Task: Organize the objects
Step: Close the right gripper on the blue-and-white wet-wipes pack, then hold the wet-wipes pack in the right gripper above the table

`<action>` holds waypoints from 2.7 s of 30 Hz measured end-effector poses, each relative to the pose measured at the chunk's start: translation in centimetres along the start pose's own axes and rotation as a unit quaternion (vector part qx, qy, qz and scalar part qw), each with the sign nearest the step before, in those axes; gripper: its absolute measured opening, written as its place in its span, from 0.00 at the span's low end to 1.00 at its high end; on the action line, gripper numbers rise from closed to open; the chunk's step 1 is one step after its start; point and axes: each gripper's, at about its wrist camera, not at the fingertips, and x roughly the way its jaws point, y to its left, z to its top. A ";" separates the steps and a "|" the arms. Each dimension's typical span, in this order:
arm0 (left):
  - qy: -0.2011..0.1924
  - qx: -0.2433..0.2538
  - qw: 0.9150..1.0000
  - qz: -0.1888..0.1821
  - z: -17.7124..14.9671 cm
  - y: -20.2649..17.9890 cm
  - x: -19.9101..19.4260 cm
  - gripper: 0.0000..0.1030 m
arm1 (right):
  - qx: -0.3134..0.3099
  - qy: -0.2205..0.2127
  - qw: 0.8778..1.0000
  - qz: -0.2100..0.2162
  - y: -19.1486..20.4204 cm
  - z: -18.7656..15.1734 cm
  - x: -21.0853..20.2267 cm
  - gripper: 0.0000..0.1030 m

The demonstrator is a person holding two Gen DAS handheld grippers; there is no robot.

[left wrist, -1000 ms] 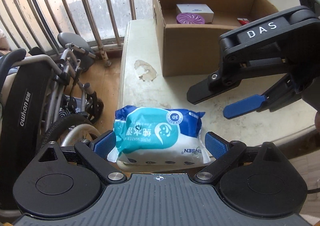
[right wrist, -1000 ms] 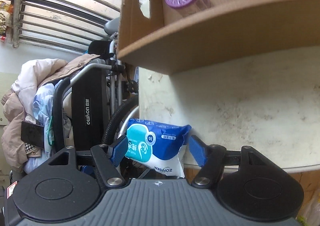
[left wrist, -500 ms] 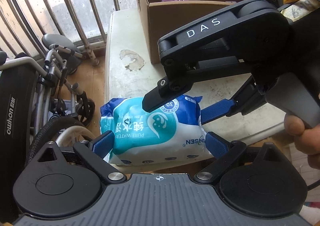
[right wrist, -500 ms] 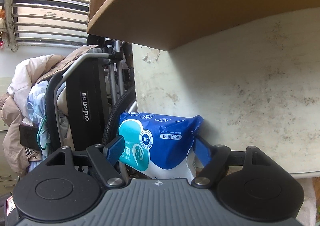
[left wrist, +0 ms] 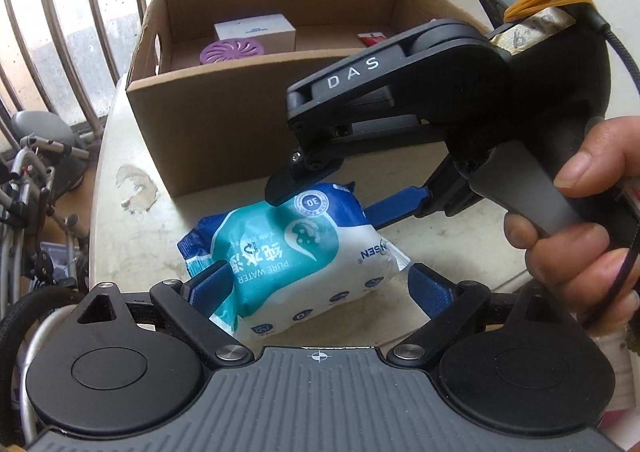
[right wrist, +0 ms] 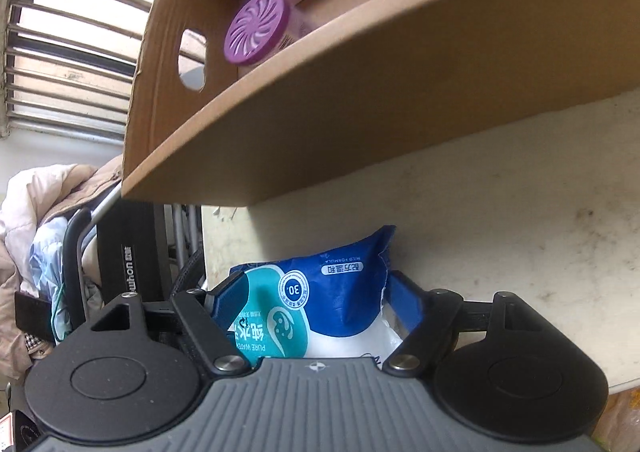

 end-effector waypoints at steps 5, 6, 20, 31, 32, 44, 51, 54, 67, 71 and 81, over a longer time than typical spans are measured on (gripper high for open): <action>0.010 -0.005 1.000 0.018 -1.2 1.8 -0.3 0.93 | 0.013 -0.021 1.000 0.009 -1.5 -0.1 -1.2 0.77; 0.019 -0.013 1.000 0.020 -1.5 2.5 0.0 0.93 | 0.016 -0.024 1.000 0.010 -1.8 -0.1 -1.3 0.77; 0.048 -0.149 0.984 -0.088 -1.8 7.5 3.6 0.93 | 0.056 -0.007 0.994 0.093 -5.2 -0.2 0.2 0.77; 0.043 -0.088 0.993 -0.059 -0.5 4.2 3.7 0.82 | 0.010 0.006 0.996 0.091 -4.0 -0.4 0.3 0.68; 0.043 -0.085 0.994 -0.056 -0.4 4.0 3.6 0.80 | 0.005 0.003 0.996 0.088 -3.9 -0.5 0.1 0.67; 0.051 -0.071 0.995 -0.048 0.1 3.3 3.4 0.77 | -0.040 0.019 0.996 0.083 -3.3 -0.8 -0.7 0.64; 0.071 -0.015 0.997 -0.025 0.5 2.3 3.9 0.76 | -0.037 0.022 0.996 0.082 -3.6 -0.6 -0.6 0.66; 0.076 -0.012 0.997 -0.028 0.7 2.6 4.0 0.76 | -0.015 0.023 0.996 0.085 -3.9 -0.3 -0.3 0.68; 0.068 -0.026 0.996 -0.049 0.0 3.4 3.0 0.73 | -0.049 0.017 0.997 0.049 -1.8 -1.3 -0.3 0.70; 0.069 -0.021 0.996 -0.044 -0.4 3.3 2.9 0.74 | -0.058 0.014 0.997 0.041 -1.5 -1.7 -0.3 0.71; 0.081 -0.039 0.995 -0.045 -0.4 3.7 3.2 0.79 | -0.064 0.008 0.998 0.025 -1.0 -1.9 -0.2 0.73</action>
